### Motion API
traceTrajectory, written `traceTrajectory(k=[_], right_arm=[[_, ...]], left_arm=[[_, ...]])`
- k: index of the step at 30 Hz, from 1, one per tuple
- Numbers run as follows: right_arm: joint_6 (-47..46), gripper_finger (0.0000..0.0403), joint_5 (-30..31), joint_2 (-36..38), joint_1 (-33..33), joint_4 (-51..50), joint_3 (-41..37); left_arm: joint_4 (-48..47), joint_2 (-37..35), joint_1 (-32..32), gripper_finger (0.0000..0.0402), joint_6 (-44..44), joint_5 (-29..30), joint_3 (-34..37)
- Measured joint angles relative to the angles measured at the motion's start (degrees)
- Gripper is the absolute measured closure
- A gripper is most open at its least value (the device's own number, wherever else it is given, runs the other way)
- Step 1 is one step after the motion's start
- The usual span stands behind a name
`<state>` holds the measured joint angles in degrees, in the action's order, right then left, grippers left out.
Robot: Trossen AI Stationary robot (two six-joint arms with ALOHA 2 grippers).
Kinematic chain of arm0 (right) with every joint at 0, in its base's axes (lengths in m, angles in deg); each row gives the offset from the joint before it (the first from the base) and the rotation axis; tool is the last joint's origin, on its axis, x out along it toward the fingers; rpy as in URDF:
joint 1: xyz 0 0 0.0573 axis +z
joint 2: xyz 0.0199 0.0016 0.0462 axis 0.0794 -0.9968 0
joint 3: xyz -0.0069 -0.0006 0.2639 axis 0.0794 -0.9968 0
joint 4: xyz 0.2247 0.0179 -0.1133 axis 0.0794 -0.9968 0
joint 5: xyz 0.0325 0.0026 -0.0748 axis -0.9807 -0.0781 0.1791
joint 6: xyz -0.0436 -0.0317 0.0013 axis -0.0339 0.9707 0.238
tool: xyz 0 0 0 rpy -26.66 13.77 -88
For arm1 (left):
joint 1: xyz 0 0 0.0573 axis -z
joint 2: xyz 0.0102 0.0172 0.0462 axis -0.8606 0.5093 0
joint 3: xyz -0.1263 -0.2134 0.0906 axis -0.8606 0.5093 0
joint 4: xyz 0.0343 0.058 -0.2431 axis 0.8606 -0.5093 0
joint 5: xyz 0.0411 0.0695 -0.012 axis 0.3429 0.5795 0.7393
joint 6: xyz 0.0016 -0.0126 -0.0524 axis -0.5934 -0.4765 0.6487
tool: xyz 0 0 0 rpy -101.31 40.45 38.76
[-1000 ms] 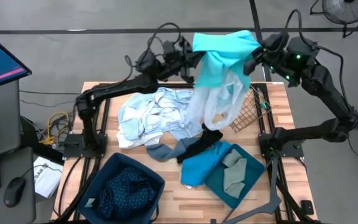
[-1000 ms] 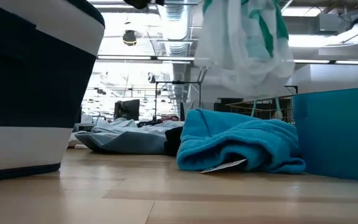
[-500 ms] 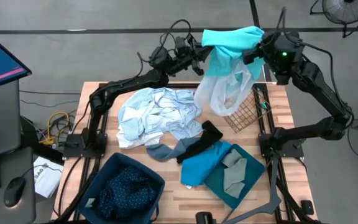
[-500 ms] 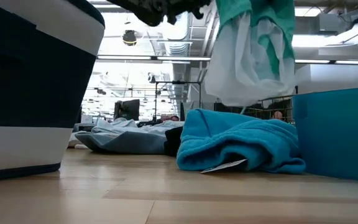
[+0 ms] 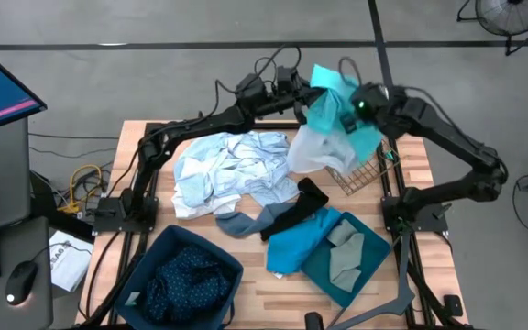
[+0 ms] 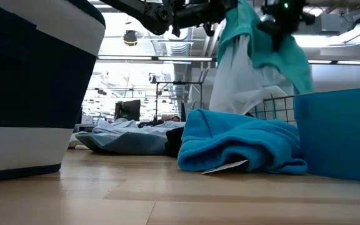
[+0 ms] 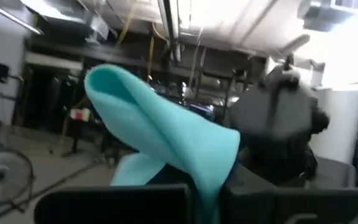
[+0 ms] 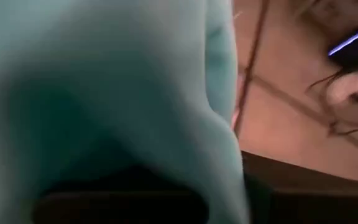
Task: Pick & Place Cloths
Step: Put the light shorts into the wire basket
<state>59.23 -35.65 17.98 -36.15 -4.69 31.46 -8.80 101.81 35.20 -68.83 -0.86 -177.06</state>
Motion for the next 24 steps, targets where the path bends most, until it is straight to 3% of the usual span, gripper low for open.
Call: traceTrajectory(k=[4, 12, 19, 24], right_arm=[[-4.52, 0.0403, -7.13, 3.16, 0.02, 0.60, -9.62], [-10.80, 0.0403, -11.90, 8.33, 0.72, 2.19, -24.25], [-11.18, 0.0398, -13.50, 8.64, -0.51, 6.33, -29.76], [-10.96, 0.0342, -14.16, 8.70, -1.21, 7.53, -30.28]], left_arm=[[-3.52, 0.00, 0.14, 0.0402, 2.34, -1.34, 0.01], [-13.87, 0.02, 0.42, 0.0402, 4.62, -1.94, 0.04], [-27.18, 0.00, 0.53, 0.0401, 1.32, 0.55, 0.78], [-33.05, -0.13, 0.37, 0.0372, -2.18, -0.66, 0.92]])
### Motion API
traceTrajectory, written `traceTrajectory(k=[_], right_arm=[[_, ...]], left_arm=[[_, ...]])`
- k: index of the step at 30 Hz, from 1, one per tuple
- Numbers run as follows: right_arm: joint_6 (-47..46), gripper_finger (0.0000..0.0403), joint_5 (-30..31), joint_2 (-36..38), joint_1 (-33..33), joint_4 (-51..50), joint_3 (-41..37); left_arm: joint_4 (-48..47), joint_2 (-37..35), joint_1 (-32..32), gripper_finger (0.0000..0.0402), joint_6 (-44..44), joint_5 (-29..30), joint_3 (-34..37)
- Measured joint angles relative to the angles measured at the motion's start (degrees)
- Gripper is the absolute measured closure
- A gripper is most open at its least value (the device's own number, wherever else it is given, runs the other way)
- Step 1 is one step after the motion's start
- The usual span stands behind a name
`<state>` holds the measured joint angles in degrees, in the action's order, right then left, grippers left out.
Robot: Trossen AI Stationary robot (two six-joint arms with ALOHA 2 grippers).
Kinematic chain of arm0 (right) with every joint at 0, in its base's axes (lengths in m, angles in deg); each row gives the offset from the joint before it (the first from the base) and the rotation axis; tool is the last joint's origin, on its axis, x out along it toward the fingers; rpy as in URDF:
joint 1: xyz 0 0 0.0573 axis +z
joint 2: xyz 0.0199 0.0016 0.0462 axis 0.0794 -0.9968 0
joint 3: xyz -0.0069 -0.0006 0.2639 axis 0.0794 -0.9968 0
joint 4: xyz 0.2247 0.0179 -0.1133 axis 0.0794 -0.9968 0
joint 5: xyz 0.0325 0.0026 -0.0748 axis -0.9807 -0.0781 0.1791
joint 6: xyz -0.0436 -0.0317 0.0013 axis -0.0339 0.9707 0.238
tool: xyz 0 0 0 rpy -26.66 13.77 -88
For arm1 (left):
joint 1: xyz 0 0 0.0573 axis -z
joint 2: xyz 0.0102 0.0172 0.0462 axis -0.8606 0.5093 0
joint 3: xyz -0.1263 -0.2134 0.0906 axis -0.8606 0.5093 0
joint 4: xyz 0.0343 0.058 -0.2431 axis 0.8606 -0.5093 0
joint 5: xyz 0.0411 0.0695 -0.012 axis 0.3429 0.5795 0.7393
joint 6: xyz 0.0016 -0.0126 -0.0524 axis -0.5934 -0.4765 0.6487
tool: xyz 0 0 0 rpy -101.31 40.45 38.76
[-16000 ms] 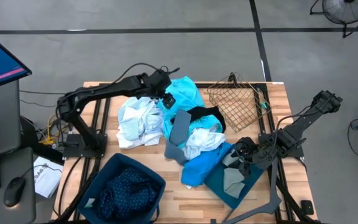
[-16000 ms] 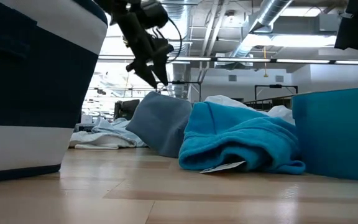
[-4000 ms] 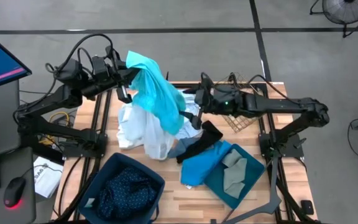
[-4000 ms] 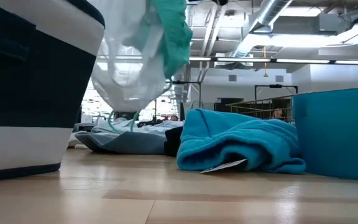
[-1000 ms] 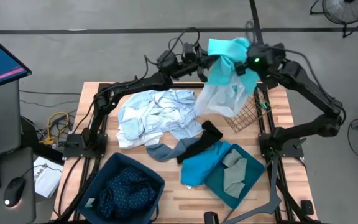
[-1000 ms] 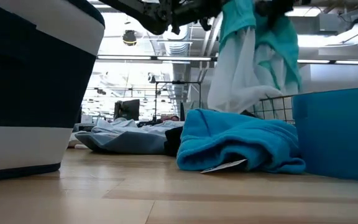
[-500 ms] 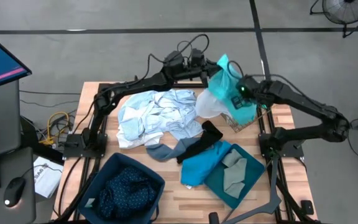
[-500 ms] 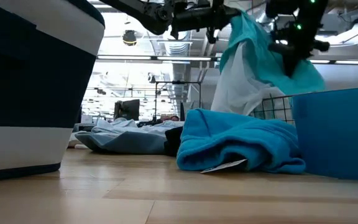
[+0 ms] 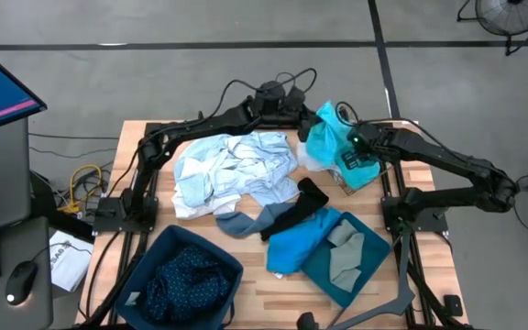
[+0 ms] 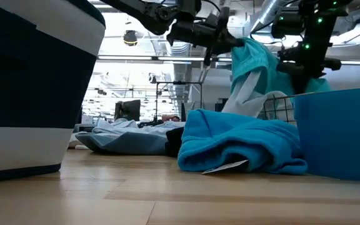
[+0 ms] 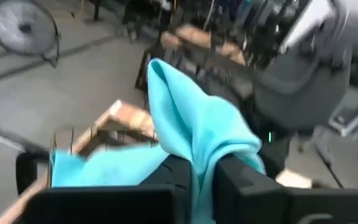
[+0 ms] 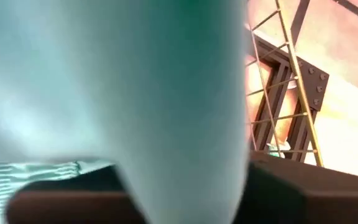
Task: Pick & Place Cloths
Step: Put the light shorts into the wire basket
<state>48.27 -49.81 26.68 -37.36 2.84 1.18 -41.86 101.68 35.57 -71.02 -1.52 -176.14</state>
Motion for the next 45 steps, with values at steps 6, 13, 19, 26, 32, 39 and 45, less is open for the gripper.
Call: traceTrajectory(k=[6, 13, 19, 26, 32, 39, 45], right_arm=[[2.85, 0.0218, -4.87, 1.09, -0.06, 0.07, 0.33], [5.30, 0.0097, -18.05, 2.95, 0.81, 1.06, 6.10], [8.30, 0.0069, -19.02, 3.05, 6.46, 11.42, 7.61], [14.12, 0.0067, -18.84, -4.38, 8.77, 18.97, 7.54], [18.40, 0.0089, -18.74, -7.99, 8.76, 23.82, 7.50], [20.29, 0.0360, -20.13, -5.51, 9.02, 26.48, 7.43], [14.65, 0.0396, -9.80, 0.35, 7.89, 25.30, 7.50]], left_arm=[[-9.73, 0.00, 0.33, 0.0290, -5.55, -3.82, 0.02], [-12.12, 0.00, 0.27, 0.0214, -5.34, -2.71, 0.02], [-12.07, 0.00, 0.27, 0.0205, -5.18, -2.42, 0.02], [-10.02, 0.00, 1.07, 0.0218, -4.11, -6.38, 0.07], [-9.11, 0.00, 2.33, 0.0230, -4.10, -11.67, 0.07], [-6.64, -0.83, 2.59, 0.0237, -3.60, -11.81, 0.07], [-6.86, -3.87, 2.69, 0.0238, -2.62, -11.95, 0.09]])
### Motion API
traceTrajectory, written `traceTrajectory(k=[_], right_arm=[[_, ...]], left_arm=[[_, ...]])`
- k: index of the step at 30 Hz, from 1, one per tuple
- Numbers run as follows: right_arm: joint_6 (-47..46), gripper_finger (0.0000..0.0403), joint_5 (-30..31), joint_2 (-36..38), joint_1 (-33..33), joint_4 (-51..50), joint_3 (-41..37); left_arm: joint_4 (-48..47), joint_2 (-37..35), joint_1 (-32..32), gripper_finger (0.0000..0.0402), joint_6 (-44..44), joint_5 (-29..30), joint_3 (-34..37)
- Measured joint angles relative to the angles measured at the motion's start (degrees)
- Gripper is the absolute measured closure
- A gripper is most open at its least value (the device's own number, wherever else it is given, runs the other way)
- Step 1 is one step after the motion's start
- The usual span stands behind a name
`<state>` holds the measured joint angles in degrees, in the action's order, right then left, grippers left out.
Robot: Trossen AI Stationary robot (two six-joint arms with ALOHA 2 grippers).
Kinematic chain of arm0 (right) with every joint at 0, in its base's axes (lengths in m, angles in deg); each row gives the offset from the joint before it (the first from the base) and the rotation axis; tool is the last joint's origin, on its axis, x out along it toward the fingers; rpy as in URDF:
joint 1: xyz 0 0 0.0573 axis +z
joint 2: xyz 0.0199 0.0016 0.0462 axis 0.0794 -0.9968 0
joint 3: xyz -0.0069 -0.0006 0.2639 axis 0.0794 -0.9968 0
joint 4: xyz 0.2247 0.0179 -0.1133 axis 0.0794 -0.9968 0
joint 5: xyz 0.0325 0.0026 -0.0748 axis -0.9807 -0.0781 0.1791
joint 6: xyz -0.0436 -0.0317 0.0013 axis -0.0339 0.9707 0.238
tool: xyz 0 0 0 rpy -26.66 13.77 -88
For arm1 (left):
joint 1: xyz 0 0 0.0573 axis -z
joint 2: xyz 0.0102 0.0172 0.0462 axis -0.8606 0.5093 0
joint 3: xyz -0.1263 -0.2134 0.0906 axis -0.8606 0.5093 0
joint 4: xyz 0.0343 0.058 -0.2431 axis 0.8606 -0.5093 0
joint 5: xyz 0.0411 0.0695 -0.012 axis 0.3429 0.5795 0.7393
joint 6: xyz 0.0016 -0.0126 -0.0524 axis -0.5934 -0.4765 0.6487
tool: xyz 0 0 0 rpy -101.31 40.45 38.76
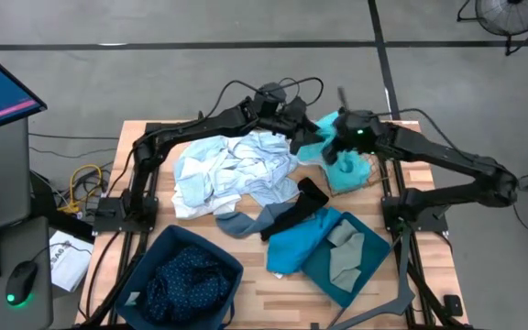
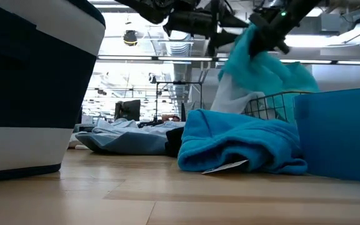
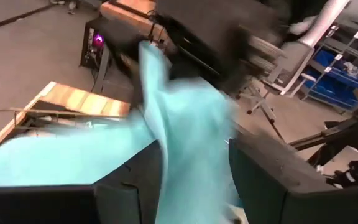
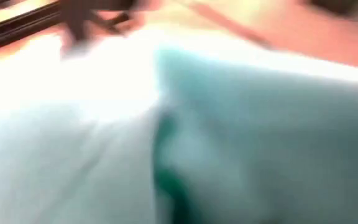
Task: Pick & Place Cloths
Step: Put the light shorts into the wire basket
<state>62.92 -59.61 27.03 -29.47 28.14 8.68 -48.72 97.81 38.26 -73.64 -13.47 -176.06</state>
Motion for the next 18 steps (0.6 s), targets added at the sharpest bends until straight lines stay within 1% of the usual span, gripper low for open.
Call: traceTrajectory(k=[3, 6, 9, 11, 13, 15, 18], right_arm=[[-4.14, 0.0398, 8.16, 3.96, -1.90, -5.64, 0.05], [-8.97, 0.0399, 12.43, 6.99, -4.51, -14.63, 0.07], [-14.06, 0.0400, 15.35, 8.10, -6.82, -24.25, 0.09], [-15.95, 0.0401, 15.88, 7.86, -7.90, -28.38, 0.09], [-15.81, 0.0401, 15.40, 6.79, -8.54, -30.00, 0.09], [-15.09, 0.0401, 14.03, 4.76, -8.54, -29.75, 0.07], [-12.85, 0.0402, 11.54, -0.47, -7.97, -27.11, -1.07]], left_arm=[[-0.08, -2.16, 0.04, 0.0238, 0.01, 0.00, 0.01], [0.22, -4.72, 0.04, 0.0238, 0.00, 0.03, 0.00], [-0.53, -7.19, 0.04, 0.0238, 0.03, 0.09, 0.02], [-0.79, -9.17, 0.04, 0.0238, 0.02, 0.11, 0.02], [-1.59, -11.60, 0.04, 0.0238, 0.03, 0.11, 0.02], [-2.34, -13.99, 0.04, 0.0238, 0.02, 0.10, 0.02], [-3.69, -17.66, 0.04, 0.0238, 0.04, 0.20, 0.02]])
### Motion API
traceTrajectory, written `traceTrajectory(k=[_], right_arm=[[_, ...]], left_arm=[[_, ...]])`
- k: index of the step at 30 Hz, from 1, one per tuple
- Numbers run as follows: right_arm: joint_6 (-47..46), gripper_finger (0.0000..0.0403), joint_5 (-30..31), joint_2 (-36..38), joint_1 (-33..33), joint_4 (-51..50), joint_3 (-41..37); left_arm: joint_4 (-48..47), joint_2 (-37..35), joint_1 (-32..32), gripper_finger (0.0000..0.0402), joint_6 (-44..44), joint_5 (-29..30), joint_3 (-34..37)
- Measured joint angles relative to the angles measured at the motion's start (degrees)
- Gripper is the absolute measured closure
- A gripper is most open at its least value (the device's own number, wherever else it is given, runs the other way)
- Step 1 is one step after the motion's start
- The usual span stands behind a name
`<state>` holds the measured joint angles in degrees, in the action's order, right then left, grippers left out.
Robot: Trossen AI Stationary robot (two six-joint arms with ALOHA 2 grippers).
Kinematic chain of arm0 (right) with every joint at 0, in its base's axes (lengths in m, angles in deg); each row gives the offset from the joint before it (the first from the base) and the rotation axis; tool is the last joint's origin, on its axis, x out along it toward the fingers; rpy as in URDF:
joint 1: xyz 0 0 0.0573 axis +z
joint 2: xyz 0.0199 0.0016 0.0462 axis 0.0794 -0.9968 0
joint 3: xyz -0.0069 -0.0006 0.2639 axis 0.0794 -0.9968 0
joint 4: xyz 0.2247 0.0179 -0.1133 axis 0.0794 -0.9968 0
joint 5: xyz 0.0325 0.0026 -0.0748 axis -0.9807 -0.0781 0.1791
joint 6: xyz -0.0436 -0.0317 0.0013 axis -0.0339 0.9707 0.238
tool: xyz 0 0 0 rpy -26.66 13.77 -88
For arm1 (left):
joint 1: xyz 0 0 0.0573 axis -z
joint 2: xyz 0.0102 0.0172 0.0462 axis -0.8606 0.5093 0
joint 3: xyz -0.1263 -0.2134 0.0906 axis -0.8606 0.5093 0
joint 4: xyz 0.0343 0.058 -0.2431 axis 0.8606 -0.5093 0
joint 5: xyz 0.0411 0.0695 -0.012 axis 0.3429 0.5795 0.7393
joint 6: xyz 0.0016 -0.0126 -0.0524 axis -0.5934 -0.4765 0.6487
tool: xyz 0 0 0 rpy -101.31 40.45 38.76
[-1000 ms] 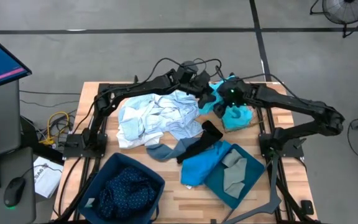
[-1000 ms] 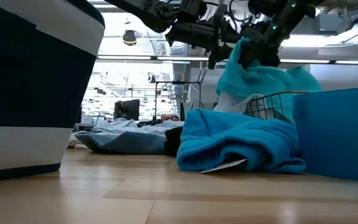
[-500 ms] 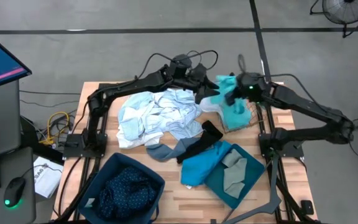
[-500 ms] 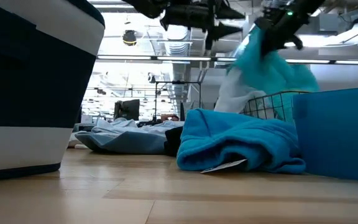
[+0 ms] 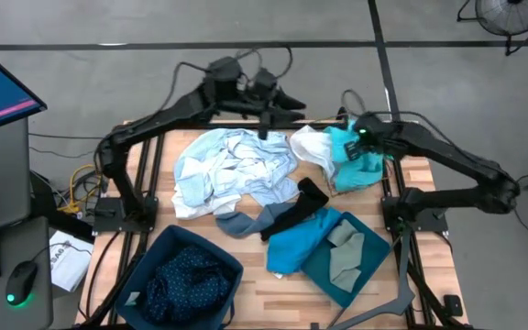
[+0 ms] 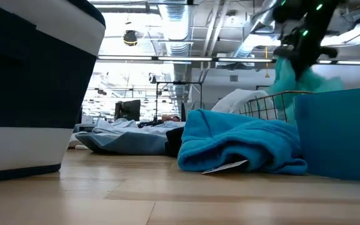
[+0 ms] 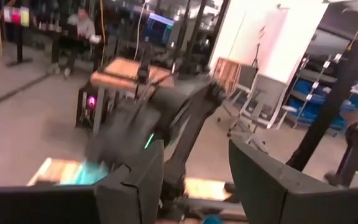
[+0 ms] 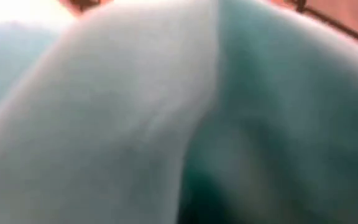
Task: Pick & Place Cloths
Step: Put the light shorts into the wire basket
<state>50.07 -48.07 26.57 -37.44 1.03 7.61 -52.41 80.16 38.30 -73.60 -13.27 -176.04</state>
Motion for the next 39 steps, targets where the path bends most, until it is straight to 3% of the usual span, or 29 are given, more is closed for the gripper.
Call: traceTrajectory(k=[13, 23, 34, 39], right_arm=[[16.29, 0.0403, -17.30, -23.70, -4.93, 14.72, -3.50], [22.50, 0.0400, -20.58, -33.52, -8.91, 16.26, -3.39], [27.81, 0.0335, -19.59, -36.30, -7.02, 16.86, -2.80], [31.09, 0.0321, -21.41, -30.18, -6.03, 13.98, -1.21]], left_arm=[[-2.77, -14.42, 0.00, 0.0238, -0.02, 0.28, -0.02], [-5.58, -19.47, -0.07, 0.0238, -0.09, 0.27, -0.02], [-8.14, -19.53, -0.04, 0.0238, -0.23, 0.26, -0.02], [-9.00, -19.50, -0.04, 0.0238, -0.22, 0.26, -0.02]])
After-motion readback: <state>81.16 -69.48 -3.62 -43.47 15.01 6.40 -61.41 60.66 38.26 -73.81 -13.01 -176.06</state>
